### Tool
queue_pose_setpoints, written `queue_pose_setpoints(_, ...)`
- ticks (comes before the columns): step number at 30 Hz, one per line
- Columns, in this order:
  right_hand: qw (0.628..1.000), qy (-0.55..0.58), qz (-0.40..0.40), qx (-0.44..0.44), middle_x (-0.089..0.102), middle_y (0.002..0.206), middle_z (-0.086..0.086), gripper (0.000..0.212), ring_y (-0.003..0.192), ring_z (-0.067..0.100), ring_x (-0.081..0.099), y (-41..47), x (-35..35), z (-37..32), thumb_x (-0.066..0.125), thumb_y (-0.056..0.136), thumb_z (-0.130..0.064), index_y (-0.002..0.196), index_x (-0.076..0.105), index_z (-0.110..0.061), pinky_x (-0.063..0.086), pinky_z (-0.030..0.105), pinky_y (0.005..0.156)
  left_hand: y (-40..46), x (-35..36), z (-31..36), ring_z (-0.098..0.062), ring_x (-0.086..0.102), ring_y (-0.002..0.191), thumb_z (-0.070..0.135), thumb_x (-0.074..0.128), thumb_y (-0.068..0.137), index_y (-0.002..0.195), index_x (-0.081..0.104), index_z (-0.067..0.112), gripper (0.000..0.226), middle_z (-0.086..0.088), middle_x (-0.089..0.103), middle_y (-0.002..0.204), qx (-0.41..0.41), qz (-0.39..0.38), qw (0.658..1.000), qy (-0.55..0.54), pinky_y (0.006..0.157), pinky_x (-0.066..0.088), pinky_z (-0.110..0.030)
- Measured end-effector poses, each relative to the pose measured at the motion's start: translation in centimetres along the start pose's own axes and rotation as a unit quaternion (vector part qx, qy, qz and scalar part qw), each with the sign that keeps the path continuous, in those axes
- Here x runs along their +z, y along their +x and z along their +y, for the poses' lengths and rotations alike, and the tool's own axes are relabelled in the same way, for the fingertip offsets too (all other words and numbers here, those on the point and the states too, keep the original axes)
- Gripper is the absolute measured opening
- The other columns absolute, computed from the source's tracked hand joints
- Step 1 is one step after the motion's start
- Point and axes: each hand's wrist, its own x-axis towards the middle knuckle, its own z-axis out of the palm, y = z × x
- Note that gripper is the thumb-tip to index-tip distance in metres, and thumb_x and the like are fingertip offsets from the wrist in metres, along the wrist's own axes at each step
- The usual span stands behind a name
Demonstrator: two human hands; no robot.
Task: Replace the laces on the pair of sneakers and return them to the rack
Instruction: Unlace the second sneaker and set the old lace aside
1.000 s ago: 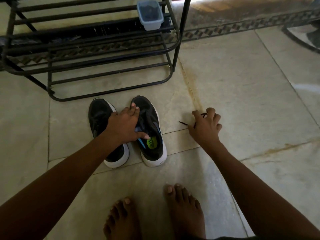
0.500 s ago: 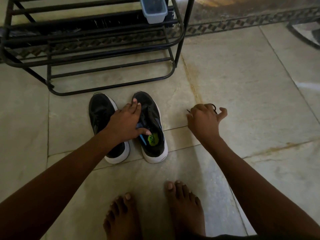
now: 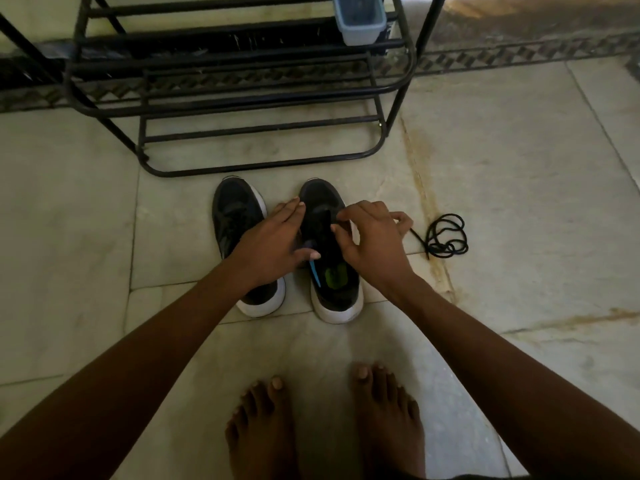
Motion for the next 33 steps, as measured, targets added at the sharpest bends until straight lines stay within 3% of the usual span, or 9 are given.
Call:
queue_pose_setpoints(4,0.996,0.018,-0.051,-0.065,0.062,0.112,-0.002,0.019,0.111,0.02,0.052,0.4,0.9,-2.2,0.063,0.092,-0.028,0.109,0.067,-0.022,0.026,0.042,0.093,-3.8,-0.3,-1.9,-0.028,0.038,0.147,0.04,0.068,0.094,0.144,0.054,0.01,0.06,-0.012,0.049,0.154,-0.001,0.173,0.984,0.035,0.126,0.02,-0.048)
queue_pose_setpoints(7,0.989,0.007,-0.094,-0.11,0.062,0.112,-0.004,0.022,0.112,0.022,0.054,0.3,2.2,-3.3,0.063,0.088,-0.026,0.11,0.067,-0.023,0.024,0.039,0.089,-6.1,-0.1,-3.6,-0.03,0.044,0.141,0.034,0.07,0.093,0.139,0.058,0.011,0.053,-0.011,0.051,0.149,-0.049,0.256,0.965,0.005,0.12,0.032,-0.053)
queue_pose_setpoints(11,0.978,-0.017,-0.157,-0.133,0.063,0.116,-0.005,0.028,0.117,0.022,0.052,0.3,3.3,-4.7,0.058,0.09,-0.033,0.116,0.064,-0.024,0.023,0.042,0.094,-8.1,2.1,-6.2,-0.029,0.037,0.146,0.048,0.052,0.102,0.156,0.034,0.015,0.066,-0.012,0.034,0.161,-0.137,0.199,0.96,-0.14,0.118,0.038,-0.047)
queue_pose_setpoints(14,0.972,-0.037,-0.177,-0.149,0.063,0.115,-0.004,0.027,0.118,0.021,0.05,0.6,3.7,-6.1,0.056,0.095,-0.037,0.119,0.061,-0.026,0.02,0.041,0.094,-8.7,3.7,-7.4,-0.029,0.037,0.148,0.046,0.039,0.106,0.16,0.027,0.01,0.066,-0.013,0.033,0.164,-0.133,0.158,0.96,-0.187,0.121,0.034,-0.041)
queue_pose_setpoints(17,0.971,-0.044,-0.18,-0.15,0.064,0.113,-0.004,0.029,0.117,0.02,0.051,0.8,4.0,-7.4,0.057,0.095,-0.042,0.12,0.06,-0.026,0.02,0.041,0.095,-8.7,4.1,-7.0,-0.03,0.04,0.147,0.034,0.038,0.108,0.159,0.029,0.005,0.059,-0.014,0.035,0.163,-0.133,0.175,0.959,-0.181,0.118,0.03,-0.03)
queue_pose_setpoints(22,0.979,-0.024,-0.167,-0.116,0.065,0.108,-0.006,0.03,0.11,0.019,0.055,0.1,4.1,-8.0,0.061,0.093,-0.044,0.116,0.062,-0.025,0.023,0.037,0.092,-9.5,5.9,-4.4,-0.027,0.043,0.146,0.029,0.039,0.109,0.158,0.031,0.006,0.055,-0.011,0.036,0.163,-0.127,0.189,0.954,-0.195,0.114,0.032,-0.026)
queue_pose_setpoints(25,0.981,0.008,-0.168,-0.092,0.066,0.105,-0.004,0.022,0.106,0.019,0.056,-0.1,3.8,-8.0,0.06,0.096,-0.037,0.112,0.064,-0.023,0.029,0.039,0.093,-9.7,6.7,-4.0,-0.025,0.04,0.147,0.033,0.036,0.11,0.158,0.031,0.009,0.055,-0.01,0.037,0.163,-0.13,0.208,0.949,-0.195,0.114,0.032,-0.027)
queue_pose_setpoints(28,0.981,0.047,-0.168,-0.082,0.067,0.104,-0.001,0.013,0.102,0.021,0.06,0.3,3.6,-7.9,0.059,0.097,-0.025,0.108,0.066,-0.022,0.037,0.04,0.09,-9.3,6.5,-4.0,-0.02,0.04,0.145,0.033,0.037,0.105,0.156,0.036,0.01,0.056,-0.008,0.04,0.16,-0.068,0.238,0.957,-0.153,0.113,0.031,-0.024)
queue_pose_setpoints(33,0.974,0.034,-0.208,-0.087,0.066,0.107,0.002,0.02,0.103,0.023,0.06,1.9,3.8,-8.2,0.057,0.095,-0.011,0.11,0.068,-0.018,0.034,0.038,0.086,-8.5,5.9,-4.3,-0.022,0.064,0.119,0.032,0.043,0.106,0.141,0.055,0.007,0.045,-0.009,0.065,0.135,-0.06,0.281,0.937,-0.2,0.099,0.056,-0.037)
